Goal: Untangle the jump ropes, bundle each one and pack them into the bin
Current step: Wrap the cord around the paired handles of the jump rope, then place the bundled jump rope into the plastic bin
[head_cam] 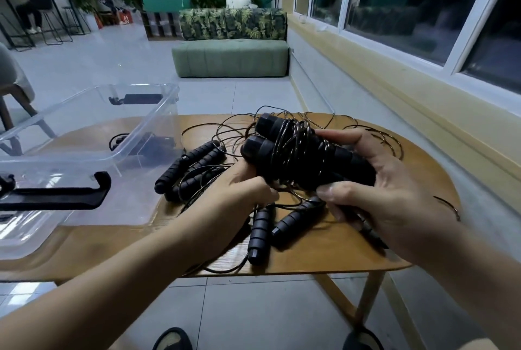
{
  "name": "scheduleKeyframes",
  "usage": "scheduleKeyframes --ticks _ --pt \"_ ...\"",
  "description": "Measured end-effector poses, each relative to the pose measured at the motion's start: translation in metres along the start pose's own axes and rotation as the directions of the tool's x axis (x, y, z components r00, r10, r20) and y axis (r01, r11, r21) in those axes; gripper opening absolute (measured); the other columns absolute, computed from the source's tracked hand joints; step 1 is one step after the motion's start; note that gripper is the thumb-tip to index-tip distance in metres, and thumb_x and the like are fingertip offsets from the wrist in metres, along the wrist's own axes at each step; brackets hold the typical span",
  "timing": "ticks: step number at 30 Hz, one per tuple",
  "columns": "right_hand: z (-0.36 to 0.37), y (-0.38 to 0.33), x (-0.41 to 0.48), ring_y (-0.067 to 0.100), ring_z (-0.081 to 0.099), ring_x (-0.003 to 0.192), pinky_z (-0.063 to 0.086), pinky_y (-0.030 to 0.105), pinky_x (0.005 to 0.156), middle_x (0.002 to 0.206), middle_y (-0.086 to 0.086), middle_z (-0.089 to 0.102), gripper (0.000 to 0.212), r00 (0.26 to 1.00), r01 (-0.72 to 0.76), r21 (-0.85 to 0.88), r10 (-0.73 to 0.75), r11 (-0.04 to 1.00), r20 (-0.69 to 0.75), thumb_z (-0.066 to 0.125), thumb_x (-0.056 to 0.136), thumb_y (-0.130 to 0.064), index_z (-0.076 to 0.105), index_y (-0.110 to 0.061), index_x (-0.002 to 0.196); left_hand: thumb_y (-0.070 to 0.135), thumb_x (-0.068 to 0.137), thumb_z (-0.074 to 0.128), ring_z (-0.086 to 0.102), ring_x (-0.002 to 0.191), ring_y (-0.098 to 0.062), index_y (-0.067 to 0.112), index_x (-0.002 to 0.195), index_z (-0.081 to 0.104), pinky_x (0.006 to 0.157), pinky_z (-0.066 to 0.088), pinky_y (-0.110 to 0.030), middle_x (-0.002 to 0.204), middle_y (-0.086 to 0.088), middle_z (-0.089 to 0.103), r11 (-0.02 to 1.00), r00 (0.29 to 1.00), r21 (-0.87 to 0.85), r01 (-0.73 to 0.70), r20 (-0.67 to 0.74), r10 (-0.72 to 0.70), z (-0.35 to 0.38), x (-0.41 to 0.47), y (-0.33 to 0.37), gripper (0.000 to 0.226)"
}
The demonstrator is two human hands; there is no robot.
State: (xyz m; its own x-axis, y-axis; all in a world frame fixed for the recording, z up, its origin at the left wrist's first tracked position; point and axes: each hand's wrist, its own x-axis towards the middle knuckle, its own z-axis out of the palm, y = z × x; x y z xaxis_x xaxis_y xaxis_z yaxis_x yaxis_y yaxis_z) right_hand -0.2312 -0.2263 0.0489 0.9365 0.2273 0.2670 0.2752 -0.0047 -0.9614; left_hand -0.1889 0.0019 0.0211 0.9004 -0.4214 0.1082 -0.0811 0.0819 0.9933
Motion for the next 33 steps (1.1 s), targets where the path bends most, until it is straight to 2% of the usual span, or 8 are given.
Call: scheduleKeyframes --ticks 3,7,11,16,25,27,29,33 --pt "0.005 -0.001 0.001 0.027 0.062 0.063 0.048 0.034 0.051 0.092 0.015 0.065 0.064 0.999 0.021 -0.069 -0.024 0.997 -0.040 0.081 0.082 -0.011 0.063 -0.038 0.137 0.021 0.090 0.064 0.065 0.075 0.006 0.038 0.107 0.072 0.068 0.051 -0.014 0.081 0.024 0.070 0.999 0.996 0.008 -0.046 0.079 0.045 0.004 -0.003 0.006 0.025" --pt "0.017 0.001 0.005 0.011 0.072 0.082 0.055 0.021 0.067 0.104 -0.012 0.070 0.067 0.994 0.087 -0.211 -0.097 0.974 -0.041 0.082 0.087 -0.015 0.056 -0.041 0.142 0.043 0.089 0.065 0.066 0.079 0.008 0.027 0.118 0.066 0.071 0.049 -0.014 0.092 0.021 0.075 0.993 0.989 0.013 -0.114 -0.094 0.115 0.010 0.000 0.016 0.034" --pt "0.042 0.002 0.016 0.013 0.072 0.112 0.062 0.030 0.089 0.121 -0.015 0.071 0.068 0.978 0.177 -0.276 -0.200 0.945 -0.057 0.084 0.090 -0.017 0.052 -0.040 0.145 0.057 0.093 0.073 0.070 0.120 -0.018 0.018 0.131 0.068 0.095 0.048 -0.034 0.127 -0.004 0.076 0.987 0.977 -0.094 -0.131 -0.182 0.112 0.003 0.004 0.032 0.055" --pt "0.068 -0.008 0.057 0.014 0.073 0.099 0.059 0.024 0.081 0.106 -0.011 0.072 0.066 0.965 0.237 -0.355 -0.260 0.904 -0.018 0.086 0.091 -0.028 0.049 -0.041 0.145 0.056 0.088 0.077 0.066 0.130 -0.031 0.010 0.132 0.068 0.118 0.041 -0.058 0.130 -0.014 0.074 0.985 0.952 -0.025 -0.171 -0.263 0.158 -0.037 0.008 0.065 0.064" --pt "0.129 -0.011 0.185 0.002 0.072 0.103 0.056 0.031 0.092 0.115 -0.012 0.074 0.060 0.959 0.280 -0.450 -0.221 0.848 0.180 0.075 0.098 -0.045 0.045 -0.037 0.150 0.069 0.057 0.094 0.073 0.112 -0.019 0.012 0.128 0.056 0.096 0.057 -0.042 0.120 -0.007 0.076 0.921 0.861 0.383 -0.069 -0.444 0.249 -0.158 0.030 0.145 0.098" --pt "0.144 -0.007 0.213 0.002 0.071 0.104 0.054 0.028 0.091 0.120 -0.011 0.073 0.060 0.958 0.280 -0.469 -0.210 0.838 0.197 0.073 0.100 -0.041 0.046 -0.032 0.152 0.057 0.064 0.097 0.073 0.098 -0.008 0.013 0.115 0.062 0.088 0.056 -0.033 0.104 0.000 0.078 0.890 0.872 0.455 -0.013 -0.431 0.233 -0.188 0.041 0.156 0.076" --pt "0.159 0.001 0.237 0.009 0.070 0.107 0.054 0.033 0.095 0.122 -0.007 0.072 0.057 0.955 0.293 -0.523 -0.214 0.800 0.207 0.072 0.100 -0.039 0.048 -0.026 0.150 0.032 0.081 0.091 0.068 0.074 0.003 0.017 0.096 0.064 0.075 0.053 -0.022 0.083 0.008 0.076 0.821 0.891 0.569 0.044 -0.395 0.225 -0.211 0.051 0.163 0.034" --pt "0.179 0.020 0.272 0.017 0.062 0.120 0.051 0.040 0.105 0.130 0.001 0.067 0.040 0.945 0.325 -0.638 -0.216 0.698 0.244 0.068 0.102 -0.036 0.058 -0.019 0.138 0.040 0.072 0.097 0.069 0.091 -0.011 0.017 0.112 0.060 0.082 0.059 -0.035 0.100 0.000 0.073 0.530 0.894 0.798 0.288 -0.422 0.149 -0.252 0.071 0.159 0.060"
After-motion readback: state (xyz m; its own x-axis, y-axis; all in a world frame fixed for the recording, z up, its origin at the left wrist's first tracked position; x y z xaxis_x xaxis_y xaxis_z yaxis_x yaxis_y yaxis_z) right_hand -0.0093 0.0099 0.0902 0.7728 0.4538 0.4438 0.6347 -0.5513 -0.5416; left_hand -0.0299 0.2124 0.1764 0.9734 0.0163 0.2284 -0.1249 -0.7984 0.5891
